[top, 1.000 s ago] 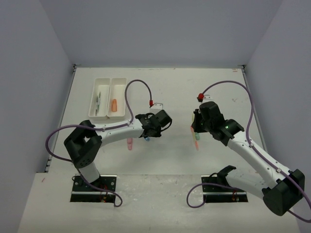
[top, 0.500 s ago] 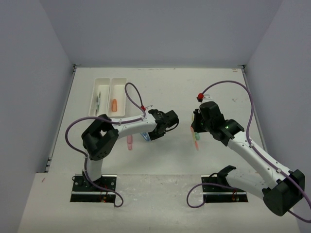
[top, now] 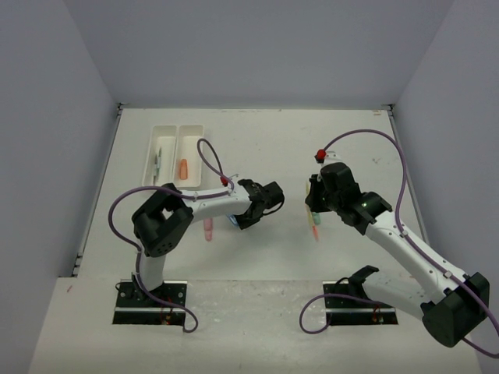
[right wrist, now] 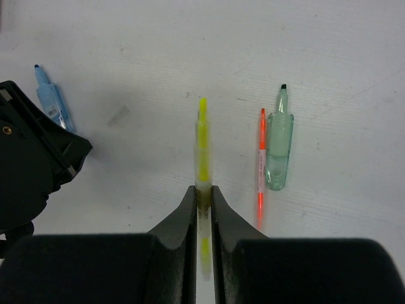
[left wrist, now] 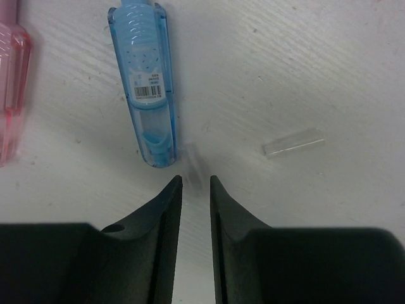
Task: Sort the stationery into containers
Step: Pick up the pen cap from the center of the board, then close the pen cap on the pen.
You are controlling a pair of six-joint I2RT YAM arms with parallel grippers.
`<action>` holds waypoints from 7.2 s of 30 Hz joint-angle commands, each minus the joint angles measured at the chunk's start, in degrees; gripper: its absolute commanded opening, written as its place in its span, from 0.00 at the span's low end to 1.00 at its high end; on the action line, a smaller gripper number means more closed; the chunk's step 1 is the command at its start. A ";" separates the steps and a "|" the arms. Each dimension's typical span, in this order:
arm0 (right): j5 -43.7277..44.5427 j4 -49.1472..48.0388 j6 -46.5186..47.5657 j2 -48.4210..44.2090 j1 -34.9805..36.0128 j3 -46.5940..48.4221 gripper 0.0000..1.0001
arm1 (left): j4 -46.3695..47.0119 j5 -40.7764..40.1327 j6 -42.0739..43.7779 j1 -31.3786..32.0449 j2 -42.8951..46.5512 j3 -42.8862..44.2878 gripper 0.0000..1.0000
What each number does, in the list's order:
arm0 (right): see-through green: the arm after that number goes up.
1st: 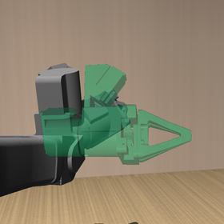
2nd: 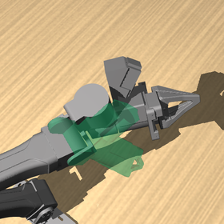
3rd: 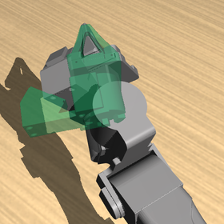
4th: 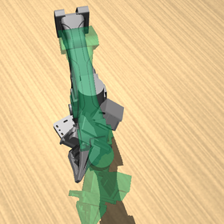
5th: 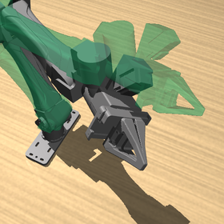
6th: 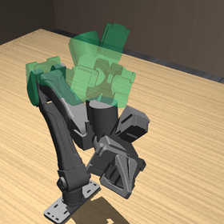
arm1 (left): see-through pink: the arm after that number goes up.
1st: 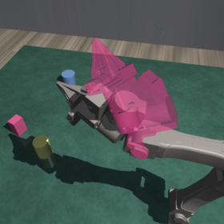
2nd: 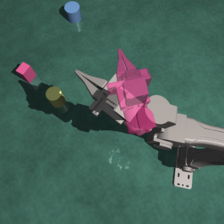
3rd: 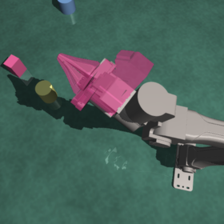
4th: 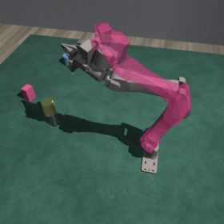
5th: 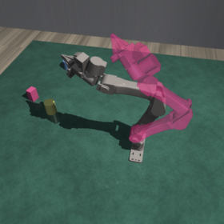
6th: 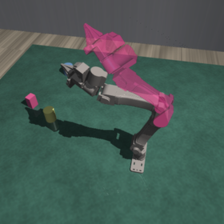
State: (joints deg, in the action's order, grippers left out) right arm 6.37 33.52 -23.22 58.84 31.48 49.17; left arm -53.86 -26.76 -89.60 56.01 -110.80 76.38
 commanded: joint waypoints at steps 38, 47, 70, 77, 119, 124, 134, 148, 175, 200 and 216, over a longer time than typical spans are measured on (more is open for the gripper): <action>-35.68 -53.44 -17.89 -29.17 10.22 -25.43 0.00 | 91.12 35.30 58.09 -2.48 50.69 -32.54 0.00; -28.84 -46.24 -15.12 -26.59 12.28 -18.92 0.00 | 101.81 42.38 53.38 -2.53 51.21 -37.53 0.00; -29.22 -41.38 -12.24 -29.09 12.50 -16.43 0.00 | 103.16 43.81 51.50 -2.48 46.91 -37.49 0.00; -27.42 -39.96 -11.76 -29.38 12.55 -15.27 0.00 | 103.66 44.76 50.76 -2.42 46.82 -38.27 0.00; -19.96 -41.25 -2.83 -20.87 12.47 -1.78 0.00 | 89.63 39.77 46.73 -2.13 45.63 -37.45 0.00; -19.89 -40.54 -1.79 -21.13 12.46 -0.67 0.00 | 87.57 39.47 49.89 -2.13 45.56 -37.08 0.00; -28.59 -39.79 -1.30 -19.11 12.49 -2.39 0.00 | 81.20 34.64 54.02 -2.13 46.68 -31.12 0.00; -31.95 -41.08 -1.83 -17.61 12.46 -2.33 0.30 | 84.07 38.62 53.39 -2.13 50.60 -31.54 0.00; -37.59 -41.78 -2.14 -12.37 12.55 -2.40 0.00 | 77.23 32.21 56.72 -2.19 52.28 -25.10 0.72; -34.84 -37.40 -0.51 -10.51 12.55 1.91 0.00 | 69.63 39.60 58.78 -2.66 51.26 -21.84 0.00; -26.41 -33.69 3.47 2.27 8.73 25.16 0.00 | 75.18 43.07 50.45 -0.86 53.33 -39.70 0.00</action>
State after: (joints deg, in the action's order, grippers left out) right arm -28.19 13.49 -20.91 59.61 44.09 62.85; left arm 29.77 5.88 -35.27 51.53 -56.56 44.31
